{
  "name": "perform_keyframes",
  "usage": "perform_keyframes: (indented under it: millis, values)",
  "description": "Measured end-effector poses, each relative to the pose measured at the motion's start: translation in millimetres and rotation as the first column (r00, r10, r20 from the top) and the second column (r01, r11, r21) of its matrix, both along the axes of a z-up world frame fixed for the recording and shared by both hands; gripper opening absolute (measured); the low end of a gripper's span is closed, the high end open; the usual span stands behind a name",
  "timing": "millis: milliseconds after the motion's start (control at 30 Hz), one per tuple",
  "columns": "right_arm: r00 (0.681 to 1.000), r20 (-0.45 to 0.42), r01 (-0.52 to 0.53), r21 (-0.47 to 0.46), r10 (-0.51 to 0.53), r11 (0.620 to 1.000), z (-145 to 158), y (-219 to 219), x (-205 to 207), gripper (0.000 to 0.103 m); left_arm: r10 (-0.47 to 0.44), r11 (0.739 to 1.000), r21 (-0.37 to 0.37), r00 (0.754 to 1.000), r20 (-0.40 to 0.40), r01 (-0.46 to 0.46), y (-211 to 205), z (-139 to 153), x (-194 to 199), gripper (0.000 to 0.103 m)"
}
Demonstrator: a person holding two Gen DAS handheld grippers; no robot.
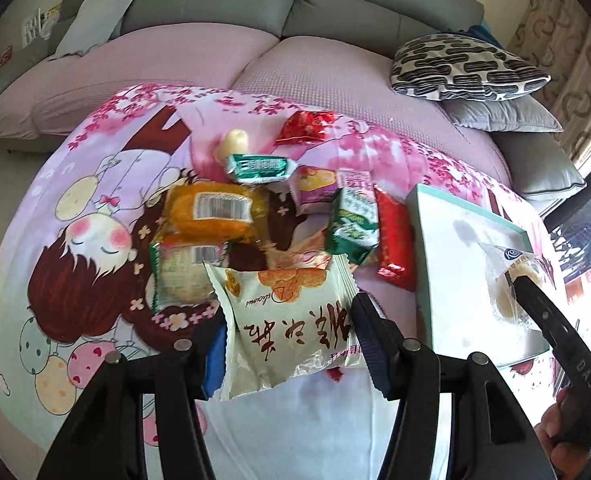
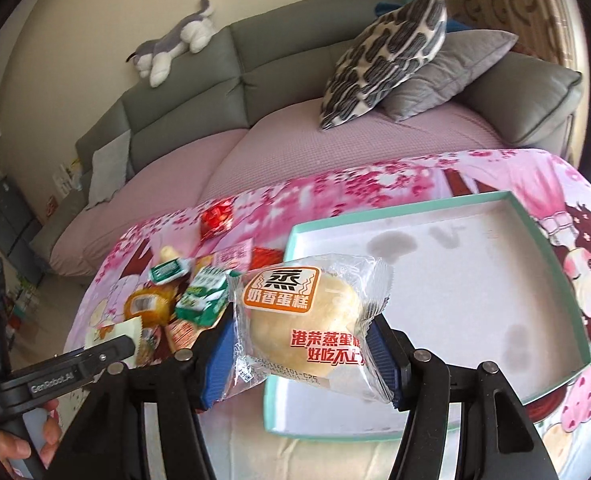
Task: Organize snacks
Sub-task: 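Carry the bun with right gripper while left carries pastry packet over the tray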
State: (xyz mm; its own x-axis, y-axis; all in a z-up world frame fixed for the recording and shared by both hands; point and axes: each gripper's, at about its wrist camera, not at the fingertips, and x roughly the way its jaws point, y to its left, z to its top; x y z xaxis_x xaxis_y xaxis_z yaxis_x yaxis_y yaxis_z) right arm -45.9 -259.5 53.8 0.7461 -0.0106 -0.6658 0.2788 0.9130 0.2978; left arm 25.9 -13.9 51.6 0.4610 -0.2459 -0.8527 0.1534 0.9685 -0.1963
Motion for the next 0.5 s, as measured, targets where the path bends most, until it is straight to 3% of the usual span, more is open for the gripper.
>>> perform_keyframes:
  millis: [200, 400, 500]
  values:
    - [0.986, -0.010, 0.165, -0.042, -0.165, 0.985, -5, -52, -4, 0.063, -0.108, 0.992, -0.058, 0.993, 0.044, 0.111, -58, 14, 16, 0.059]
    - [0.970, -0.001, 0.241, -0.047, -0.241, 0.969, -13, -82, -1, 0.063, -0.197, 0.978, -0.053, 0.975, 0.098, 0.203, -124, 15, 32, 0.059]
    - [0.966, -0.010, 0.259, -0.051, -0.260, 0.964, -20, -93, 5, 0.063, -0.241, 0.966, -0.071, 0.967, 0.079, 0.247, -153, 1, 41, 0.059]
